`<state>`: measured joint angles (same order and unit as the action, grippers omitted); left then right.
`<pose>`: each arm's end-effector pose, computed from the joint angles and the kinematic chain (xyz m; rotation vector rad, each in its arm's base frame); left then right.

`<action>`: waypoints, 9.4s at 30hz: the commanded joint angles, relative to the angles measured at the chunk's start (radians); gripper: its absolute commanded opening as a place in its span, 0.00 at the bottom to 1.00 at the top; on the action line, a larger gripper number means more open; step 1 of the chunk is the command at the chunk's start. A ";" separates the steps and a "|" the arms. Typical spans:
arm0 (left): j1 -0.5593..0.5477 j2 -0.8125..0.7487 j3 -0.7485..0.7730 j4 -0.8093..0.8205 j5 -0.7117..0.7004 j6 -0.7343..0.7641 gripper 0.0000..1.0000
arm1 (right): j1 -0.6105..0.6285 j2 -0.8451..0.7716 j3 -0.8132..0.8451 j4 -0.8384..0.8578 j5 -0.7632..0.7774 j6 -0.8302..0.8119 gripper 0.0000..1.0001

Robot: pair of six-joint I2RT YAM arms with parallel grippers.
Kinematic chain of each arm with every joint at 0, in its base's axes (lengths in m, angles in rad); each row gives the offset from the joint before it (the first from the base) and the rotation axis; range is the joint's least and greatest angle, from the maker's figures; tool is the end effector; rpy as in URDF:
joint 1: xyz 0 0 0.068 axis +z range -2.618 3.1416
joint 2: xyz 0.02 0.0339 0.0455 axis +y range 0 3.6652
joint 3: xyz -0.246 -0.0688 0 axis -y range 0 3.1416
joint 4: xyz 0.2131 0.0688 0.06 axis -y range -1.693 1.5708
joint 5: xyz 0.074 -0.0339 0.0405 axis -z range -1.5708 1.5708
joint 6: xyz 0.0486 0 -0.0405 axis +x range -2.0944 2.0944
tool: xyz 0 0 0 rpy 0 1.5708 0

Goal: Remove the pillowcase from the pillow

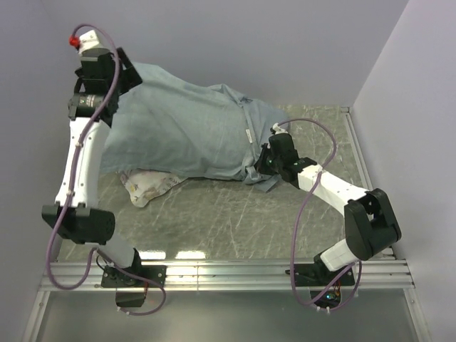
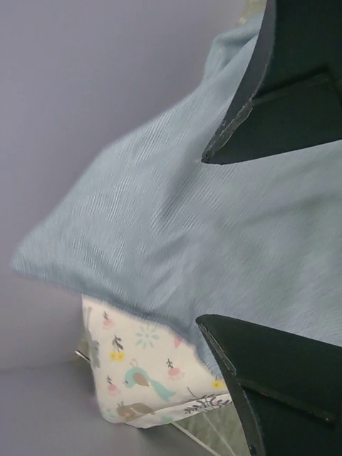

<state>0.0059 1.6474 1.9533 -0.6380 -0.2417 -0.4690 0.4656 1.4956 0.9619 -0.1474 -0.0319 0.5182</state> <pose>0.3385 0.0136 0.4407 -0.6026 1.7954 -0.0857 0.2770 0.1409 0.2249 0.0432 2.3126 0.5533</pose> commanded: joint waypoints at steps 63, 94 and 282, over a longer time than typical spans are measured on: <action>-0.920 0.434 -0.024 0.146 -0.273 0.159 0.94 | -0.269 0.100 -0.181 0.201 -0.157 0.144 0.00; -0.650 0.015 -0.312 0.159 -0.278 0.035 0.00 | -0.308 0.037 -0.160 0.125 -0.091 0.072 0.35; 0.241 -0.008 0.036 0.302 0.094 -0.250 0.00 | -0.373 -0.221 0.686 -0.337 0.059 -0.017 0.00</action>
<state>0.2176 1.6333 1.8763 -0.4252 -0.0231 -0.7448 0.2127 1.4021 1.5879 -0.5129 -0.0879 0.4984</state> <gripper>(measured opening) 0.034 0.115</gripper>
